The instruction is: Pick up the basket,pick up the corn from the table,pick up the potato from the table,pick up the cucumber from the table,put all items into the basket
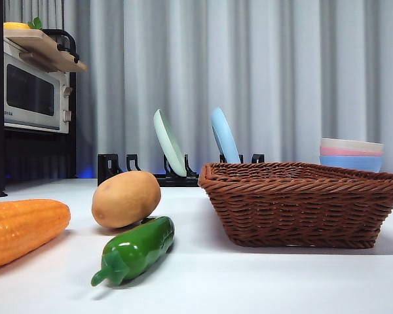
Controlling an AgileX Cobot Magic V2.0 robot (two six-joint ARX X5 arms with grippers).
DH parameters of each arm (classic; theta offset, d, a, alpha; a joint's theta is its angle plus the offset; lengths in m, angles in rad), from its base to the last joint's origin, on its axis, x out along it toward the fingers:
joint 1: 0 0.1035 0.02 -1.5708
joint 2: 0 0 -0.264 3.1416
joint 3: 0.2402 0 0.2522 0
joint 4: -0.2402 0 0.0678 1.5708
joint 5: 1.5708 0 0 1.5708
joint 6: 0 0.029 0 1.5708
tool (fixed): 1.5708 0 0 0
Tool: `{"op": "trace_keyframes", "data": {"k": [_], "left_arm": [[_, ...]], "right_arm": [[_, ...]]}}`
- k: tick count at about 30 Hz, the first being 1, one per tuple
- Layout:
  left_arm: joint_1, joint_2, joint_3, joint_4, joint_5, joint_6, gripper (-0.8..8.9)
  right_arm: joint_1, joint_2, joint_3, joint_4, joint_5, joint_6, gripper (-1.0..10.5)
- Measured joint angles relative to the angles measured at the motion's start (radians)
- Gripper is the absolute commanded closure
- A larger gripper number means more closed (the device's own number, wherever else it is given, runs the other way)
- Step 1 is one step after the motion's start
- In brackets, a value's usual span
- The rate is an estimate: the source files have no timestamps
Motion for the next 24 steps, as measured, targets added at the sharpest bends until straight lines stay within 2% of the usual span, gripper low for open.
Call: {"op": "trace_keyframes", "data": {"k": [5, 9, 15, 24], "left_arm": [[0.0, 0.022, 0.083, 0.002, 0.013, -0.013, 8.22], [0.0, 0.102, 0.199, 0.003, 0.045, -0.012, 8.22], [0.0, 0.336, 0.365, -0.001, 0.159, 0.04, 8.22], [0.0, 0.697, 0.648, -0.081, 0.416, 0.123, 8.21]], "right_arm": [[0.0, 0.043, 0.048, -0.018, 0.0, 0.016, 9.6], [0.0, 0.155, 0.149, -0.021, 0.0, -0.002, 9.6], [0.0, 0.409, 0.365, -0.054, -0.003, -0.095, 9.6], [0.0, 0.788, 0.743, -0.302, -0.022, -0.267, 9.5]]}}
